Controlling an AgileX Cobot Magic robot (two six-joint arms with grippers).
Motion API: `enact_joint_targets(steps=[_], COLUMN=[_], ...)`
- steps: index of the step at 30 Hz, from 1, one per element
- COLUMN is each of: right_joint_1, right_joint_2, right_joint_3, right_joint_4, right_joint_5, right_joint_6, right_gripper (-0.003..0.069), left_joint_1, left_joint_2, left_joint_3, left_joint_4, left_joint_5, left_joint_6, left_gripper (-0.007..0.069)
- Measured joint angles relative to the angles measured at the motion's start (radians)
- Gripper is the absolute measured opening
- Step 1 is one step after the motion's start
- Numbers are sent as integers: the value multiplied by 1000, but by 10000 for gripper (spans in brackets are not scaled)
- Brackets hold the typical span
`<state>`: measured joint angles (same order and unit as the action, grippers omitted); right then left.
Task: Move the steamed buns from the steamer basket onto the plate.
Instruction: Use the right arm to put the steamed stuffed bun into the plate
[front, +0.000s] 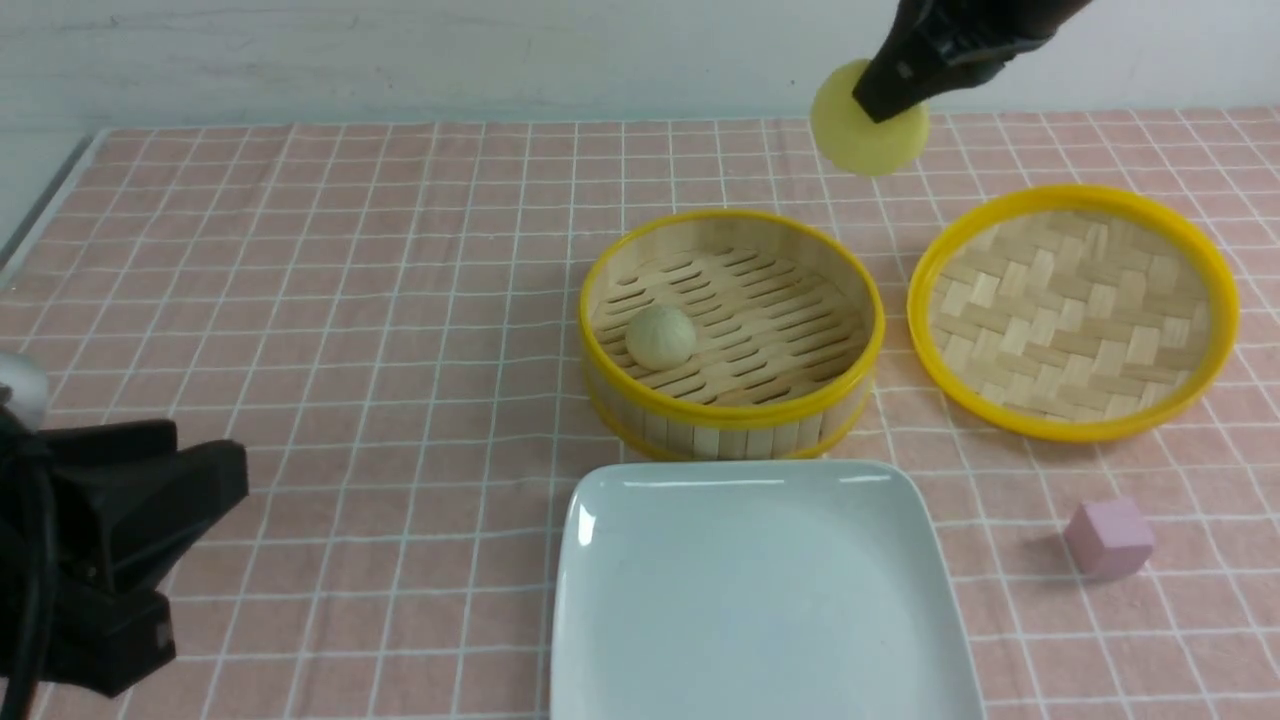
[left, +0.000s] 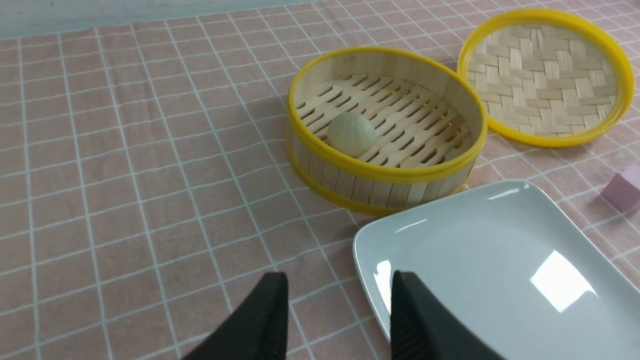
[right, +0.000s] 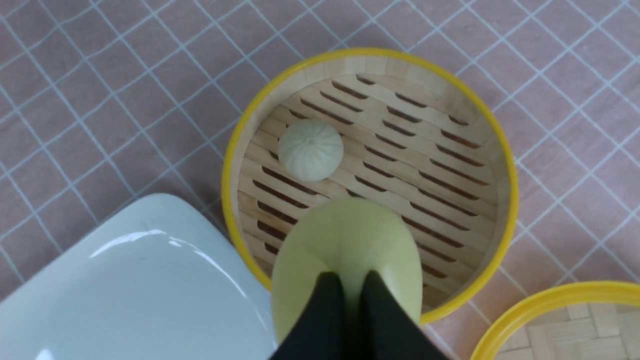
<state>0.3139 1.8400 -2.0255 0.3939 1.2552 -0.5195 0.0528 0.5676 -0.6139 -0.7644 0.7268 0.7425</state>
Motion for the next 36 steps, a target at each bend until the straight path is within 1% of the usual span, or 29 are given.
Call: enact_joint_targets(steps=[5,7,9,10,11,15,17,18,20,21,22,25,26,27,30,36], right_joint_1=[0,9,26,30,52,103,128,130,146,146,149,149,149,149,149,149], right_joint_2=[-59,-110,-149,-156,-179,-199,-198,-198,-186,-186,-176,-154,-154,-134,-113,-73], right_joint_3=[145,251,354,363,446,597,690,698,790,796,844,889,890,898,900,900], right_joint_4=[11,10,10,10,10,13,13,13,13,13,12,11,10,6,6,6], right_joint_5=[-1,-5,-5,-5,-8,-27,-107,-118,-290,-290,-406,-527,-533,-583,-619,-629], right_joint_6=[23,23,23,22,10,-33,-59,-61,-101,-101,-130,-165,-167,-179,-190,-198], right_gripper=[15,15,15,15,15,15,15,15,15,15,15,15,15,15,15,20], left_joint_1=[0,0,0,0,0,0,0,0,0,0,0,0,0,0,0,0], left_joint_2=[0,0,0,0,0,0,0,0,0,0,0,0,0,0,0,0], left_joint_3=[0,0,0,0,0,0,0,0,0,0,0,0,0,0,0,0], left_joint_4=[0,0,0,0,0,0,0,0,0,0,0,0,0,0,0,0], left_joint_5=[-2,-2,-2,-2,-2,1,13,14,28,30,36,40,40,42,43,69], left_joint_6=[0,0,0,0,0,0,0,0,0,0,0,0,0,0,0,0], left_gripper=[314,314,314,314,314,314,314,314,314,314,314,314,314,314,314,314])
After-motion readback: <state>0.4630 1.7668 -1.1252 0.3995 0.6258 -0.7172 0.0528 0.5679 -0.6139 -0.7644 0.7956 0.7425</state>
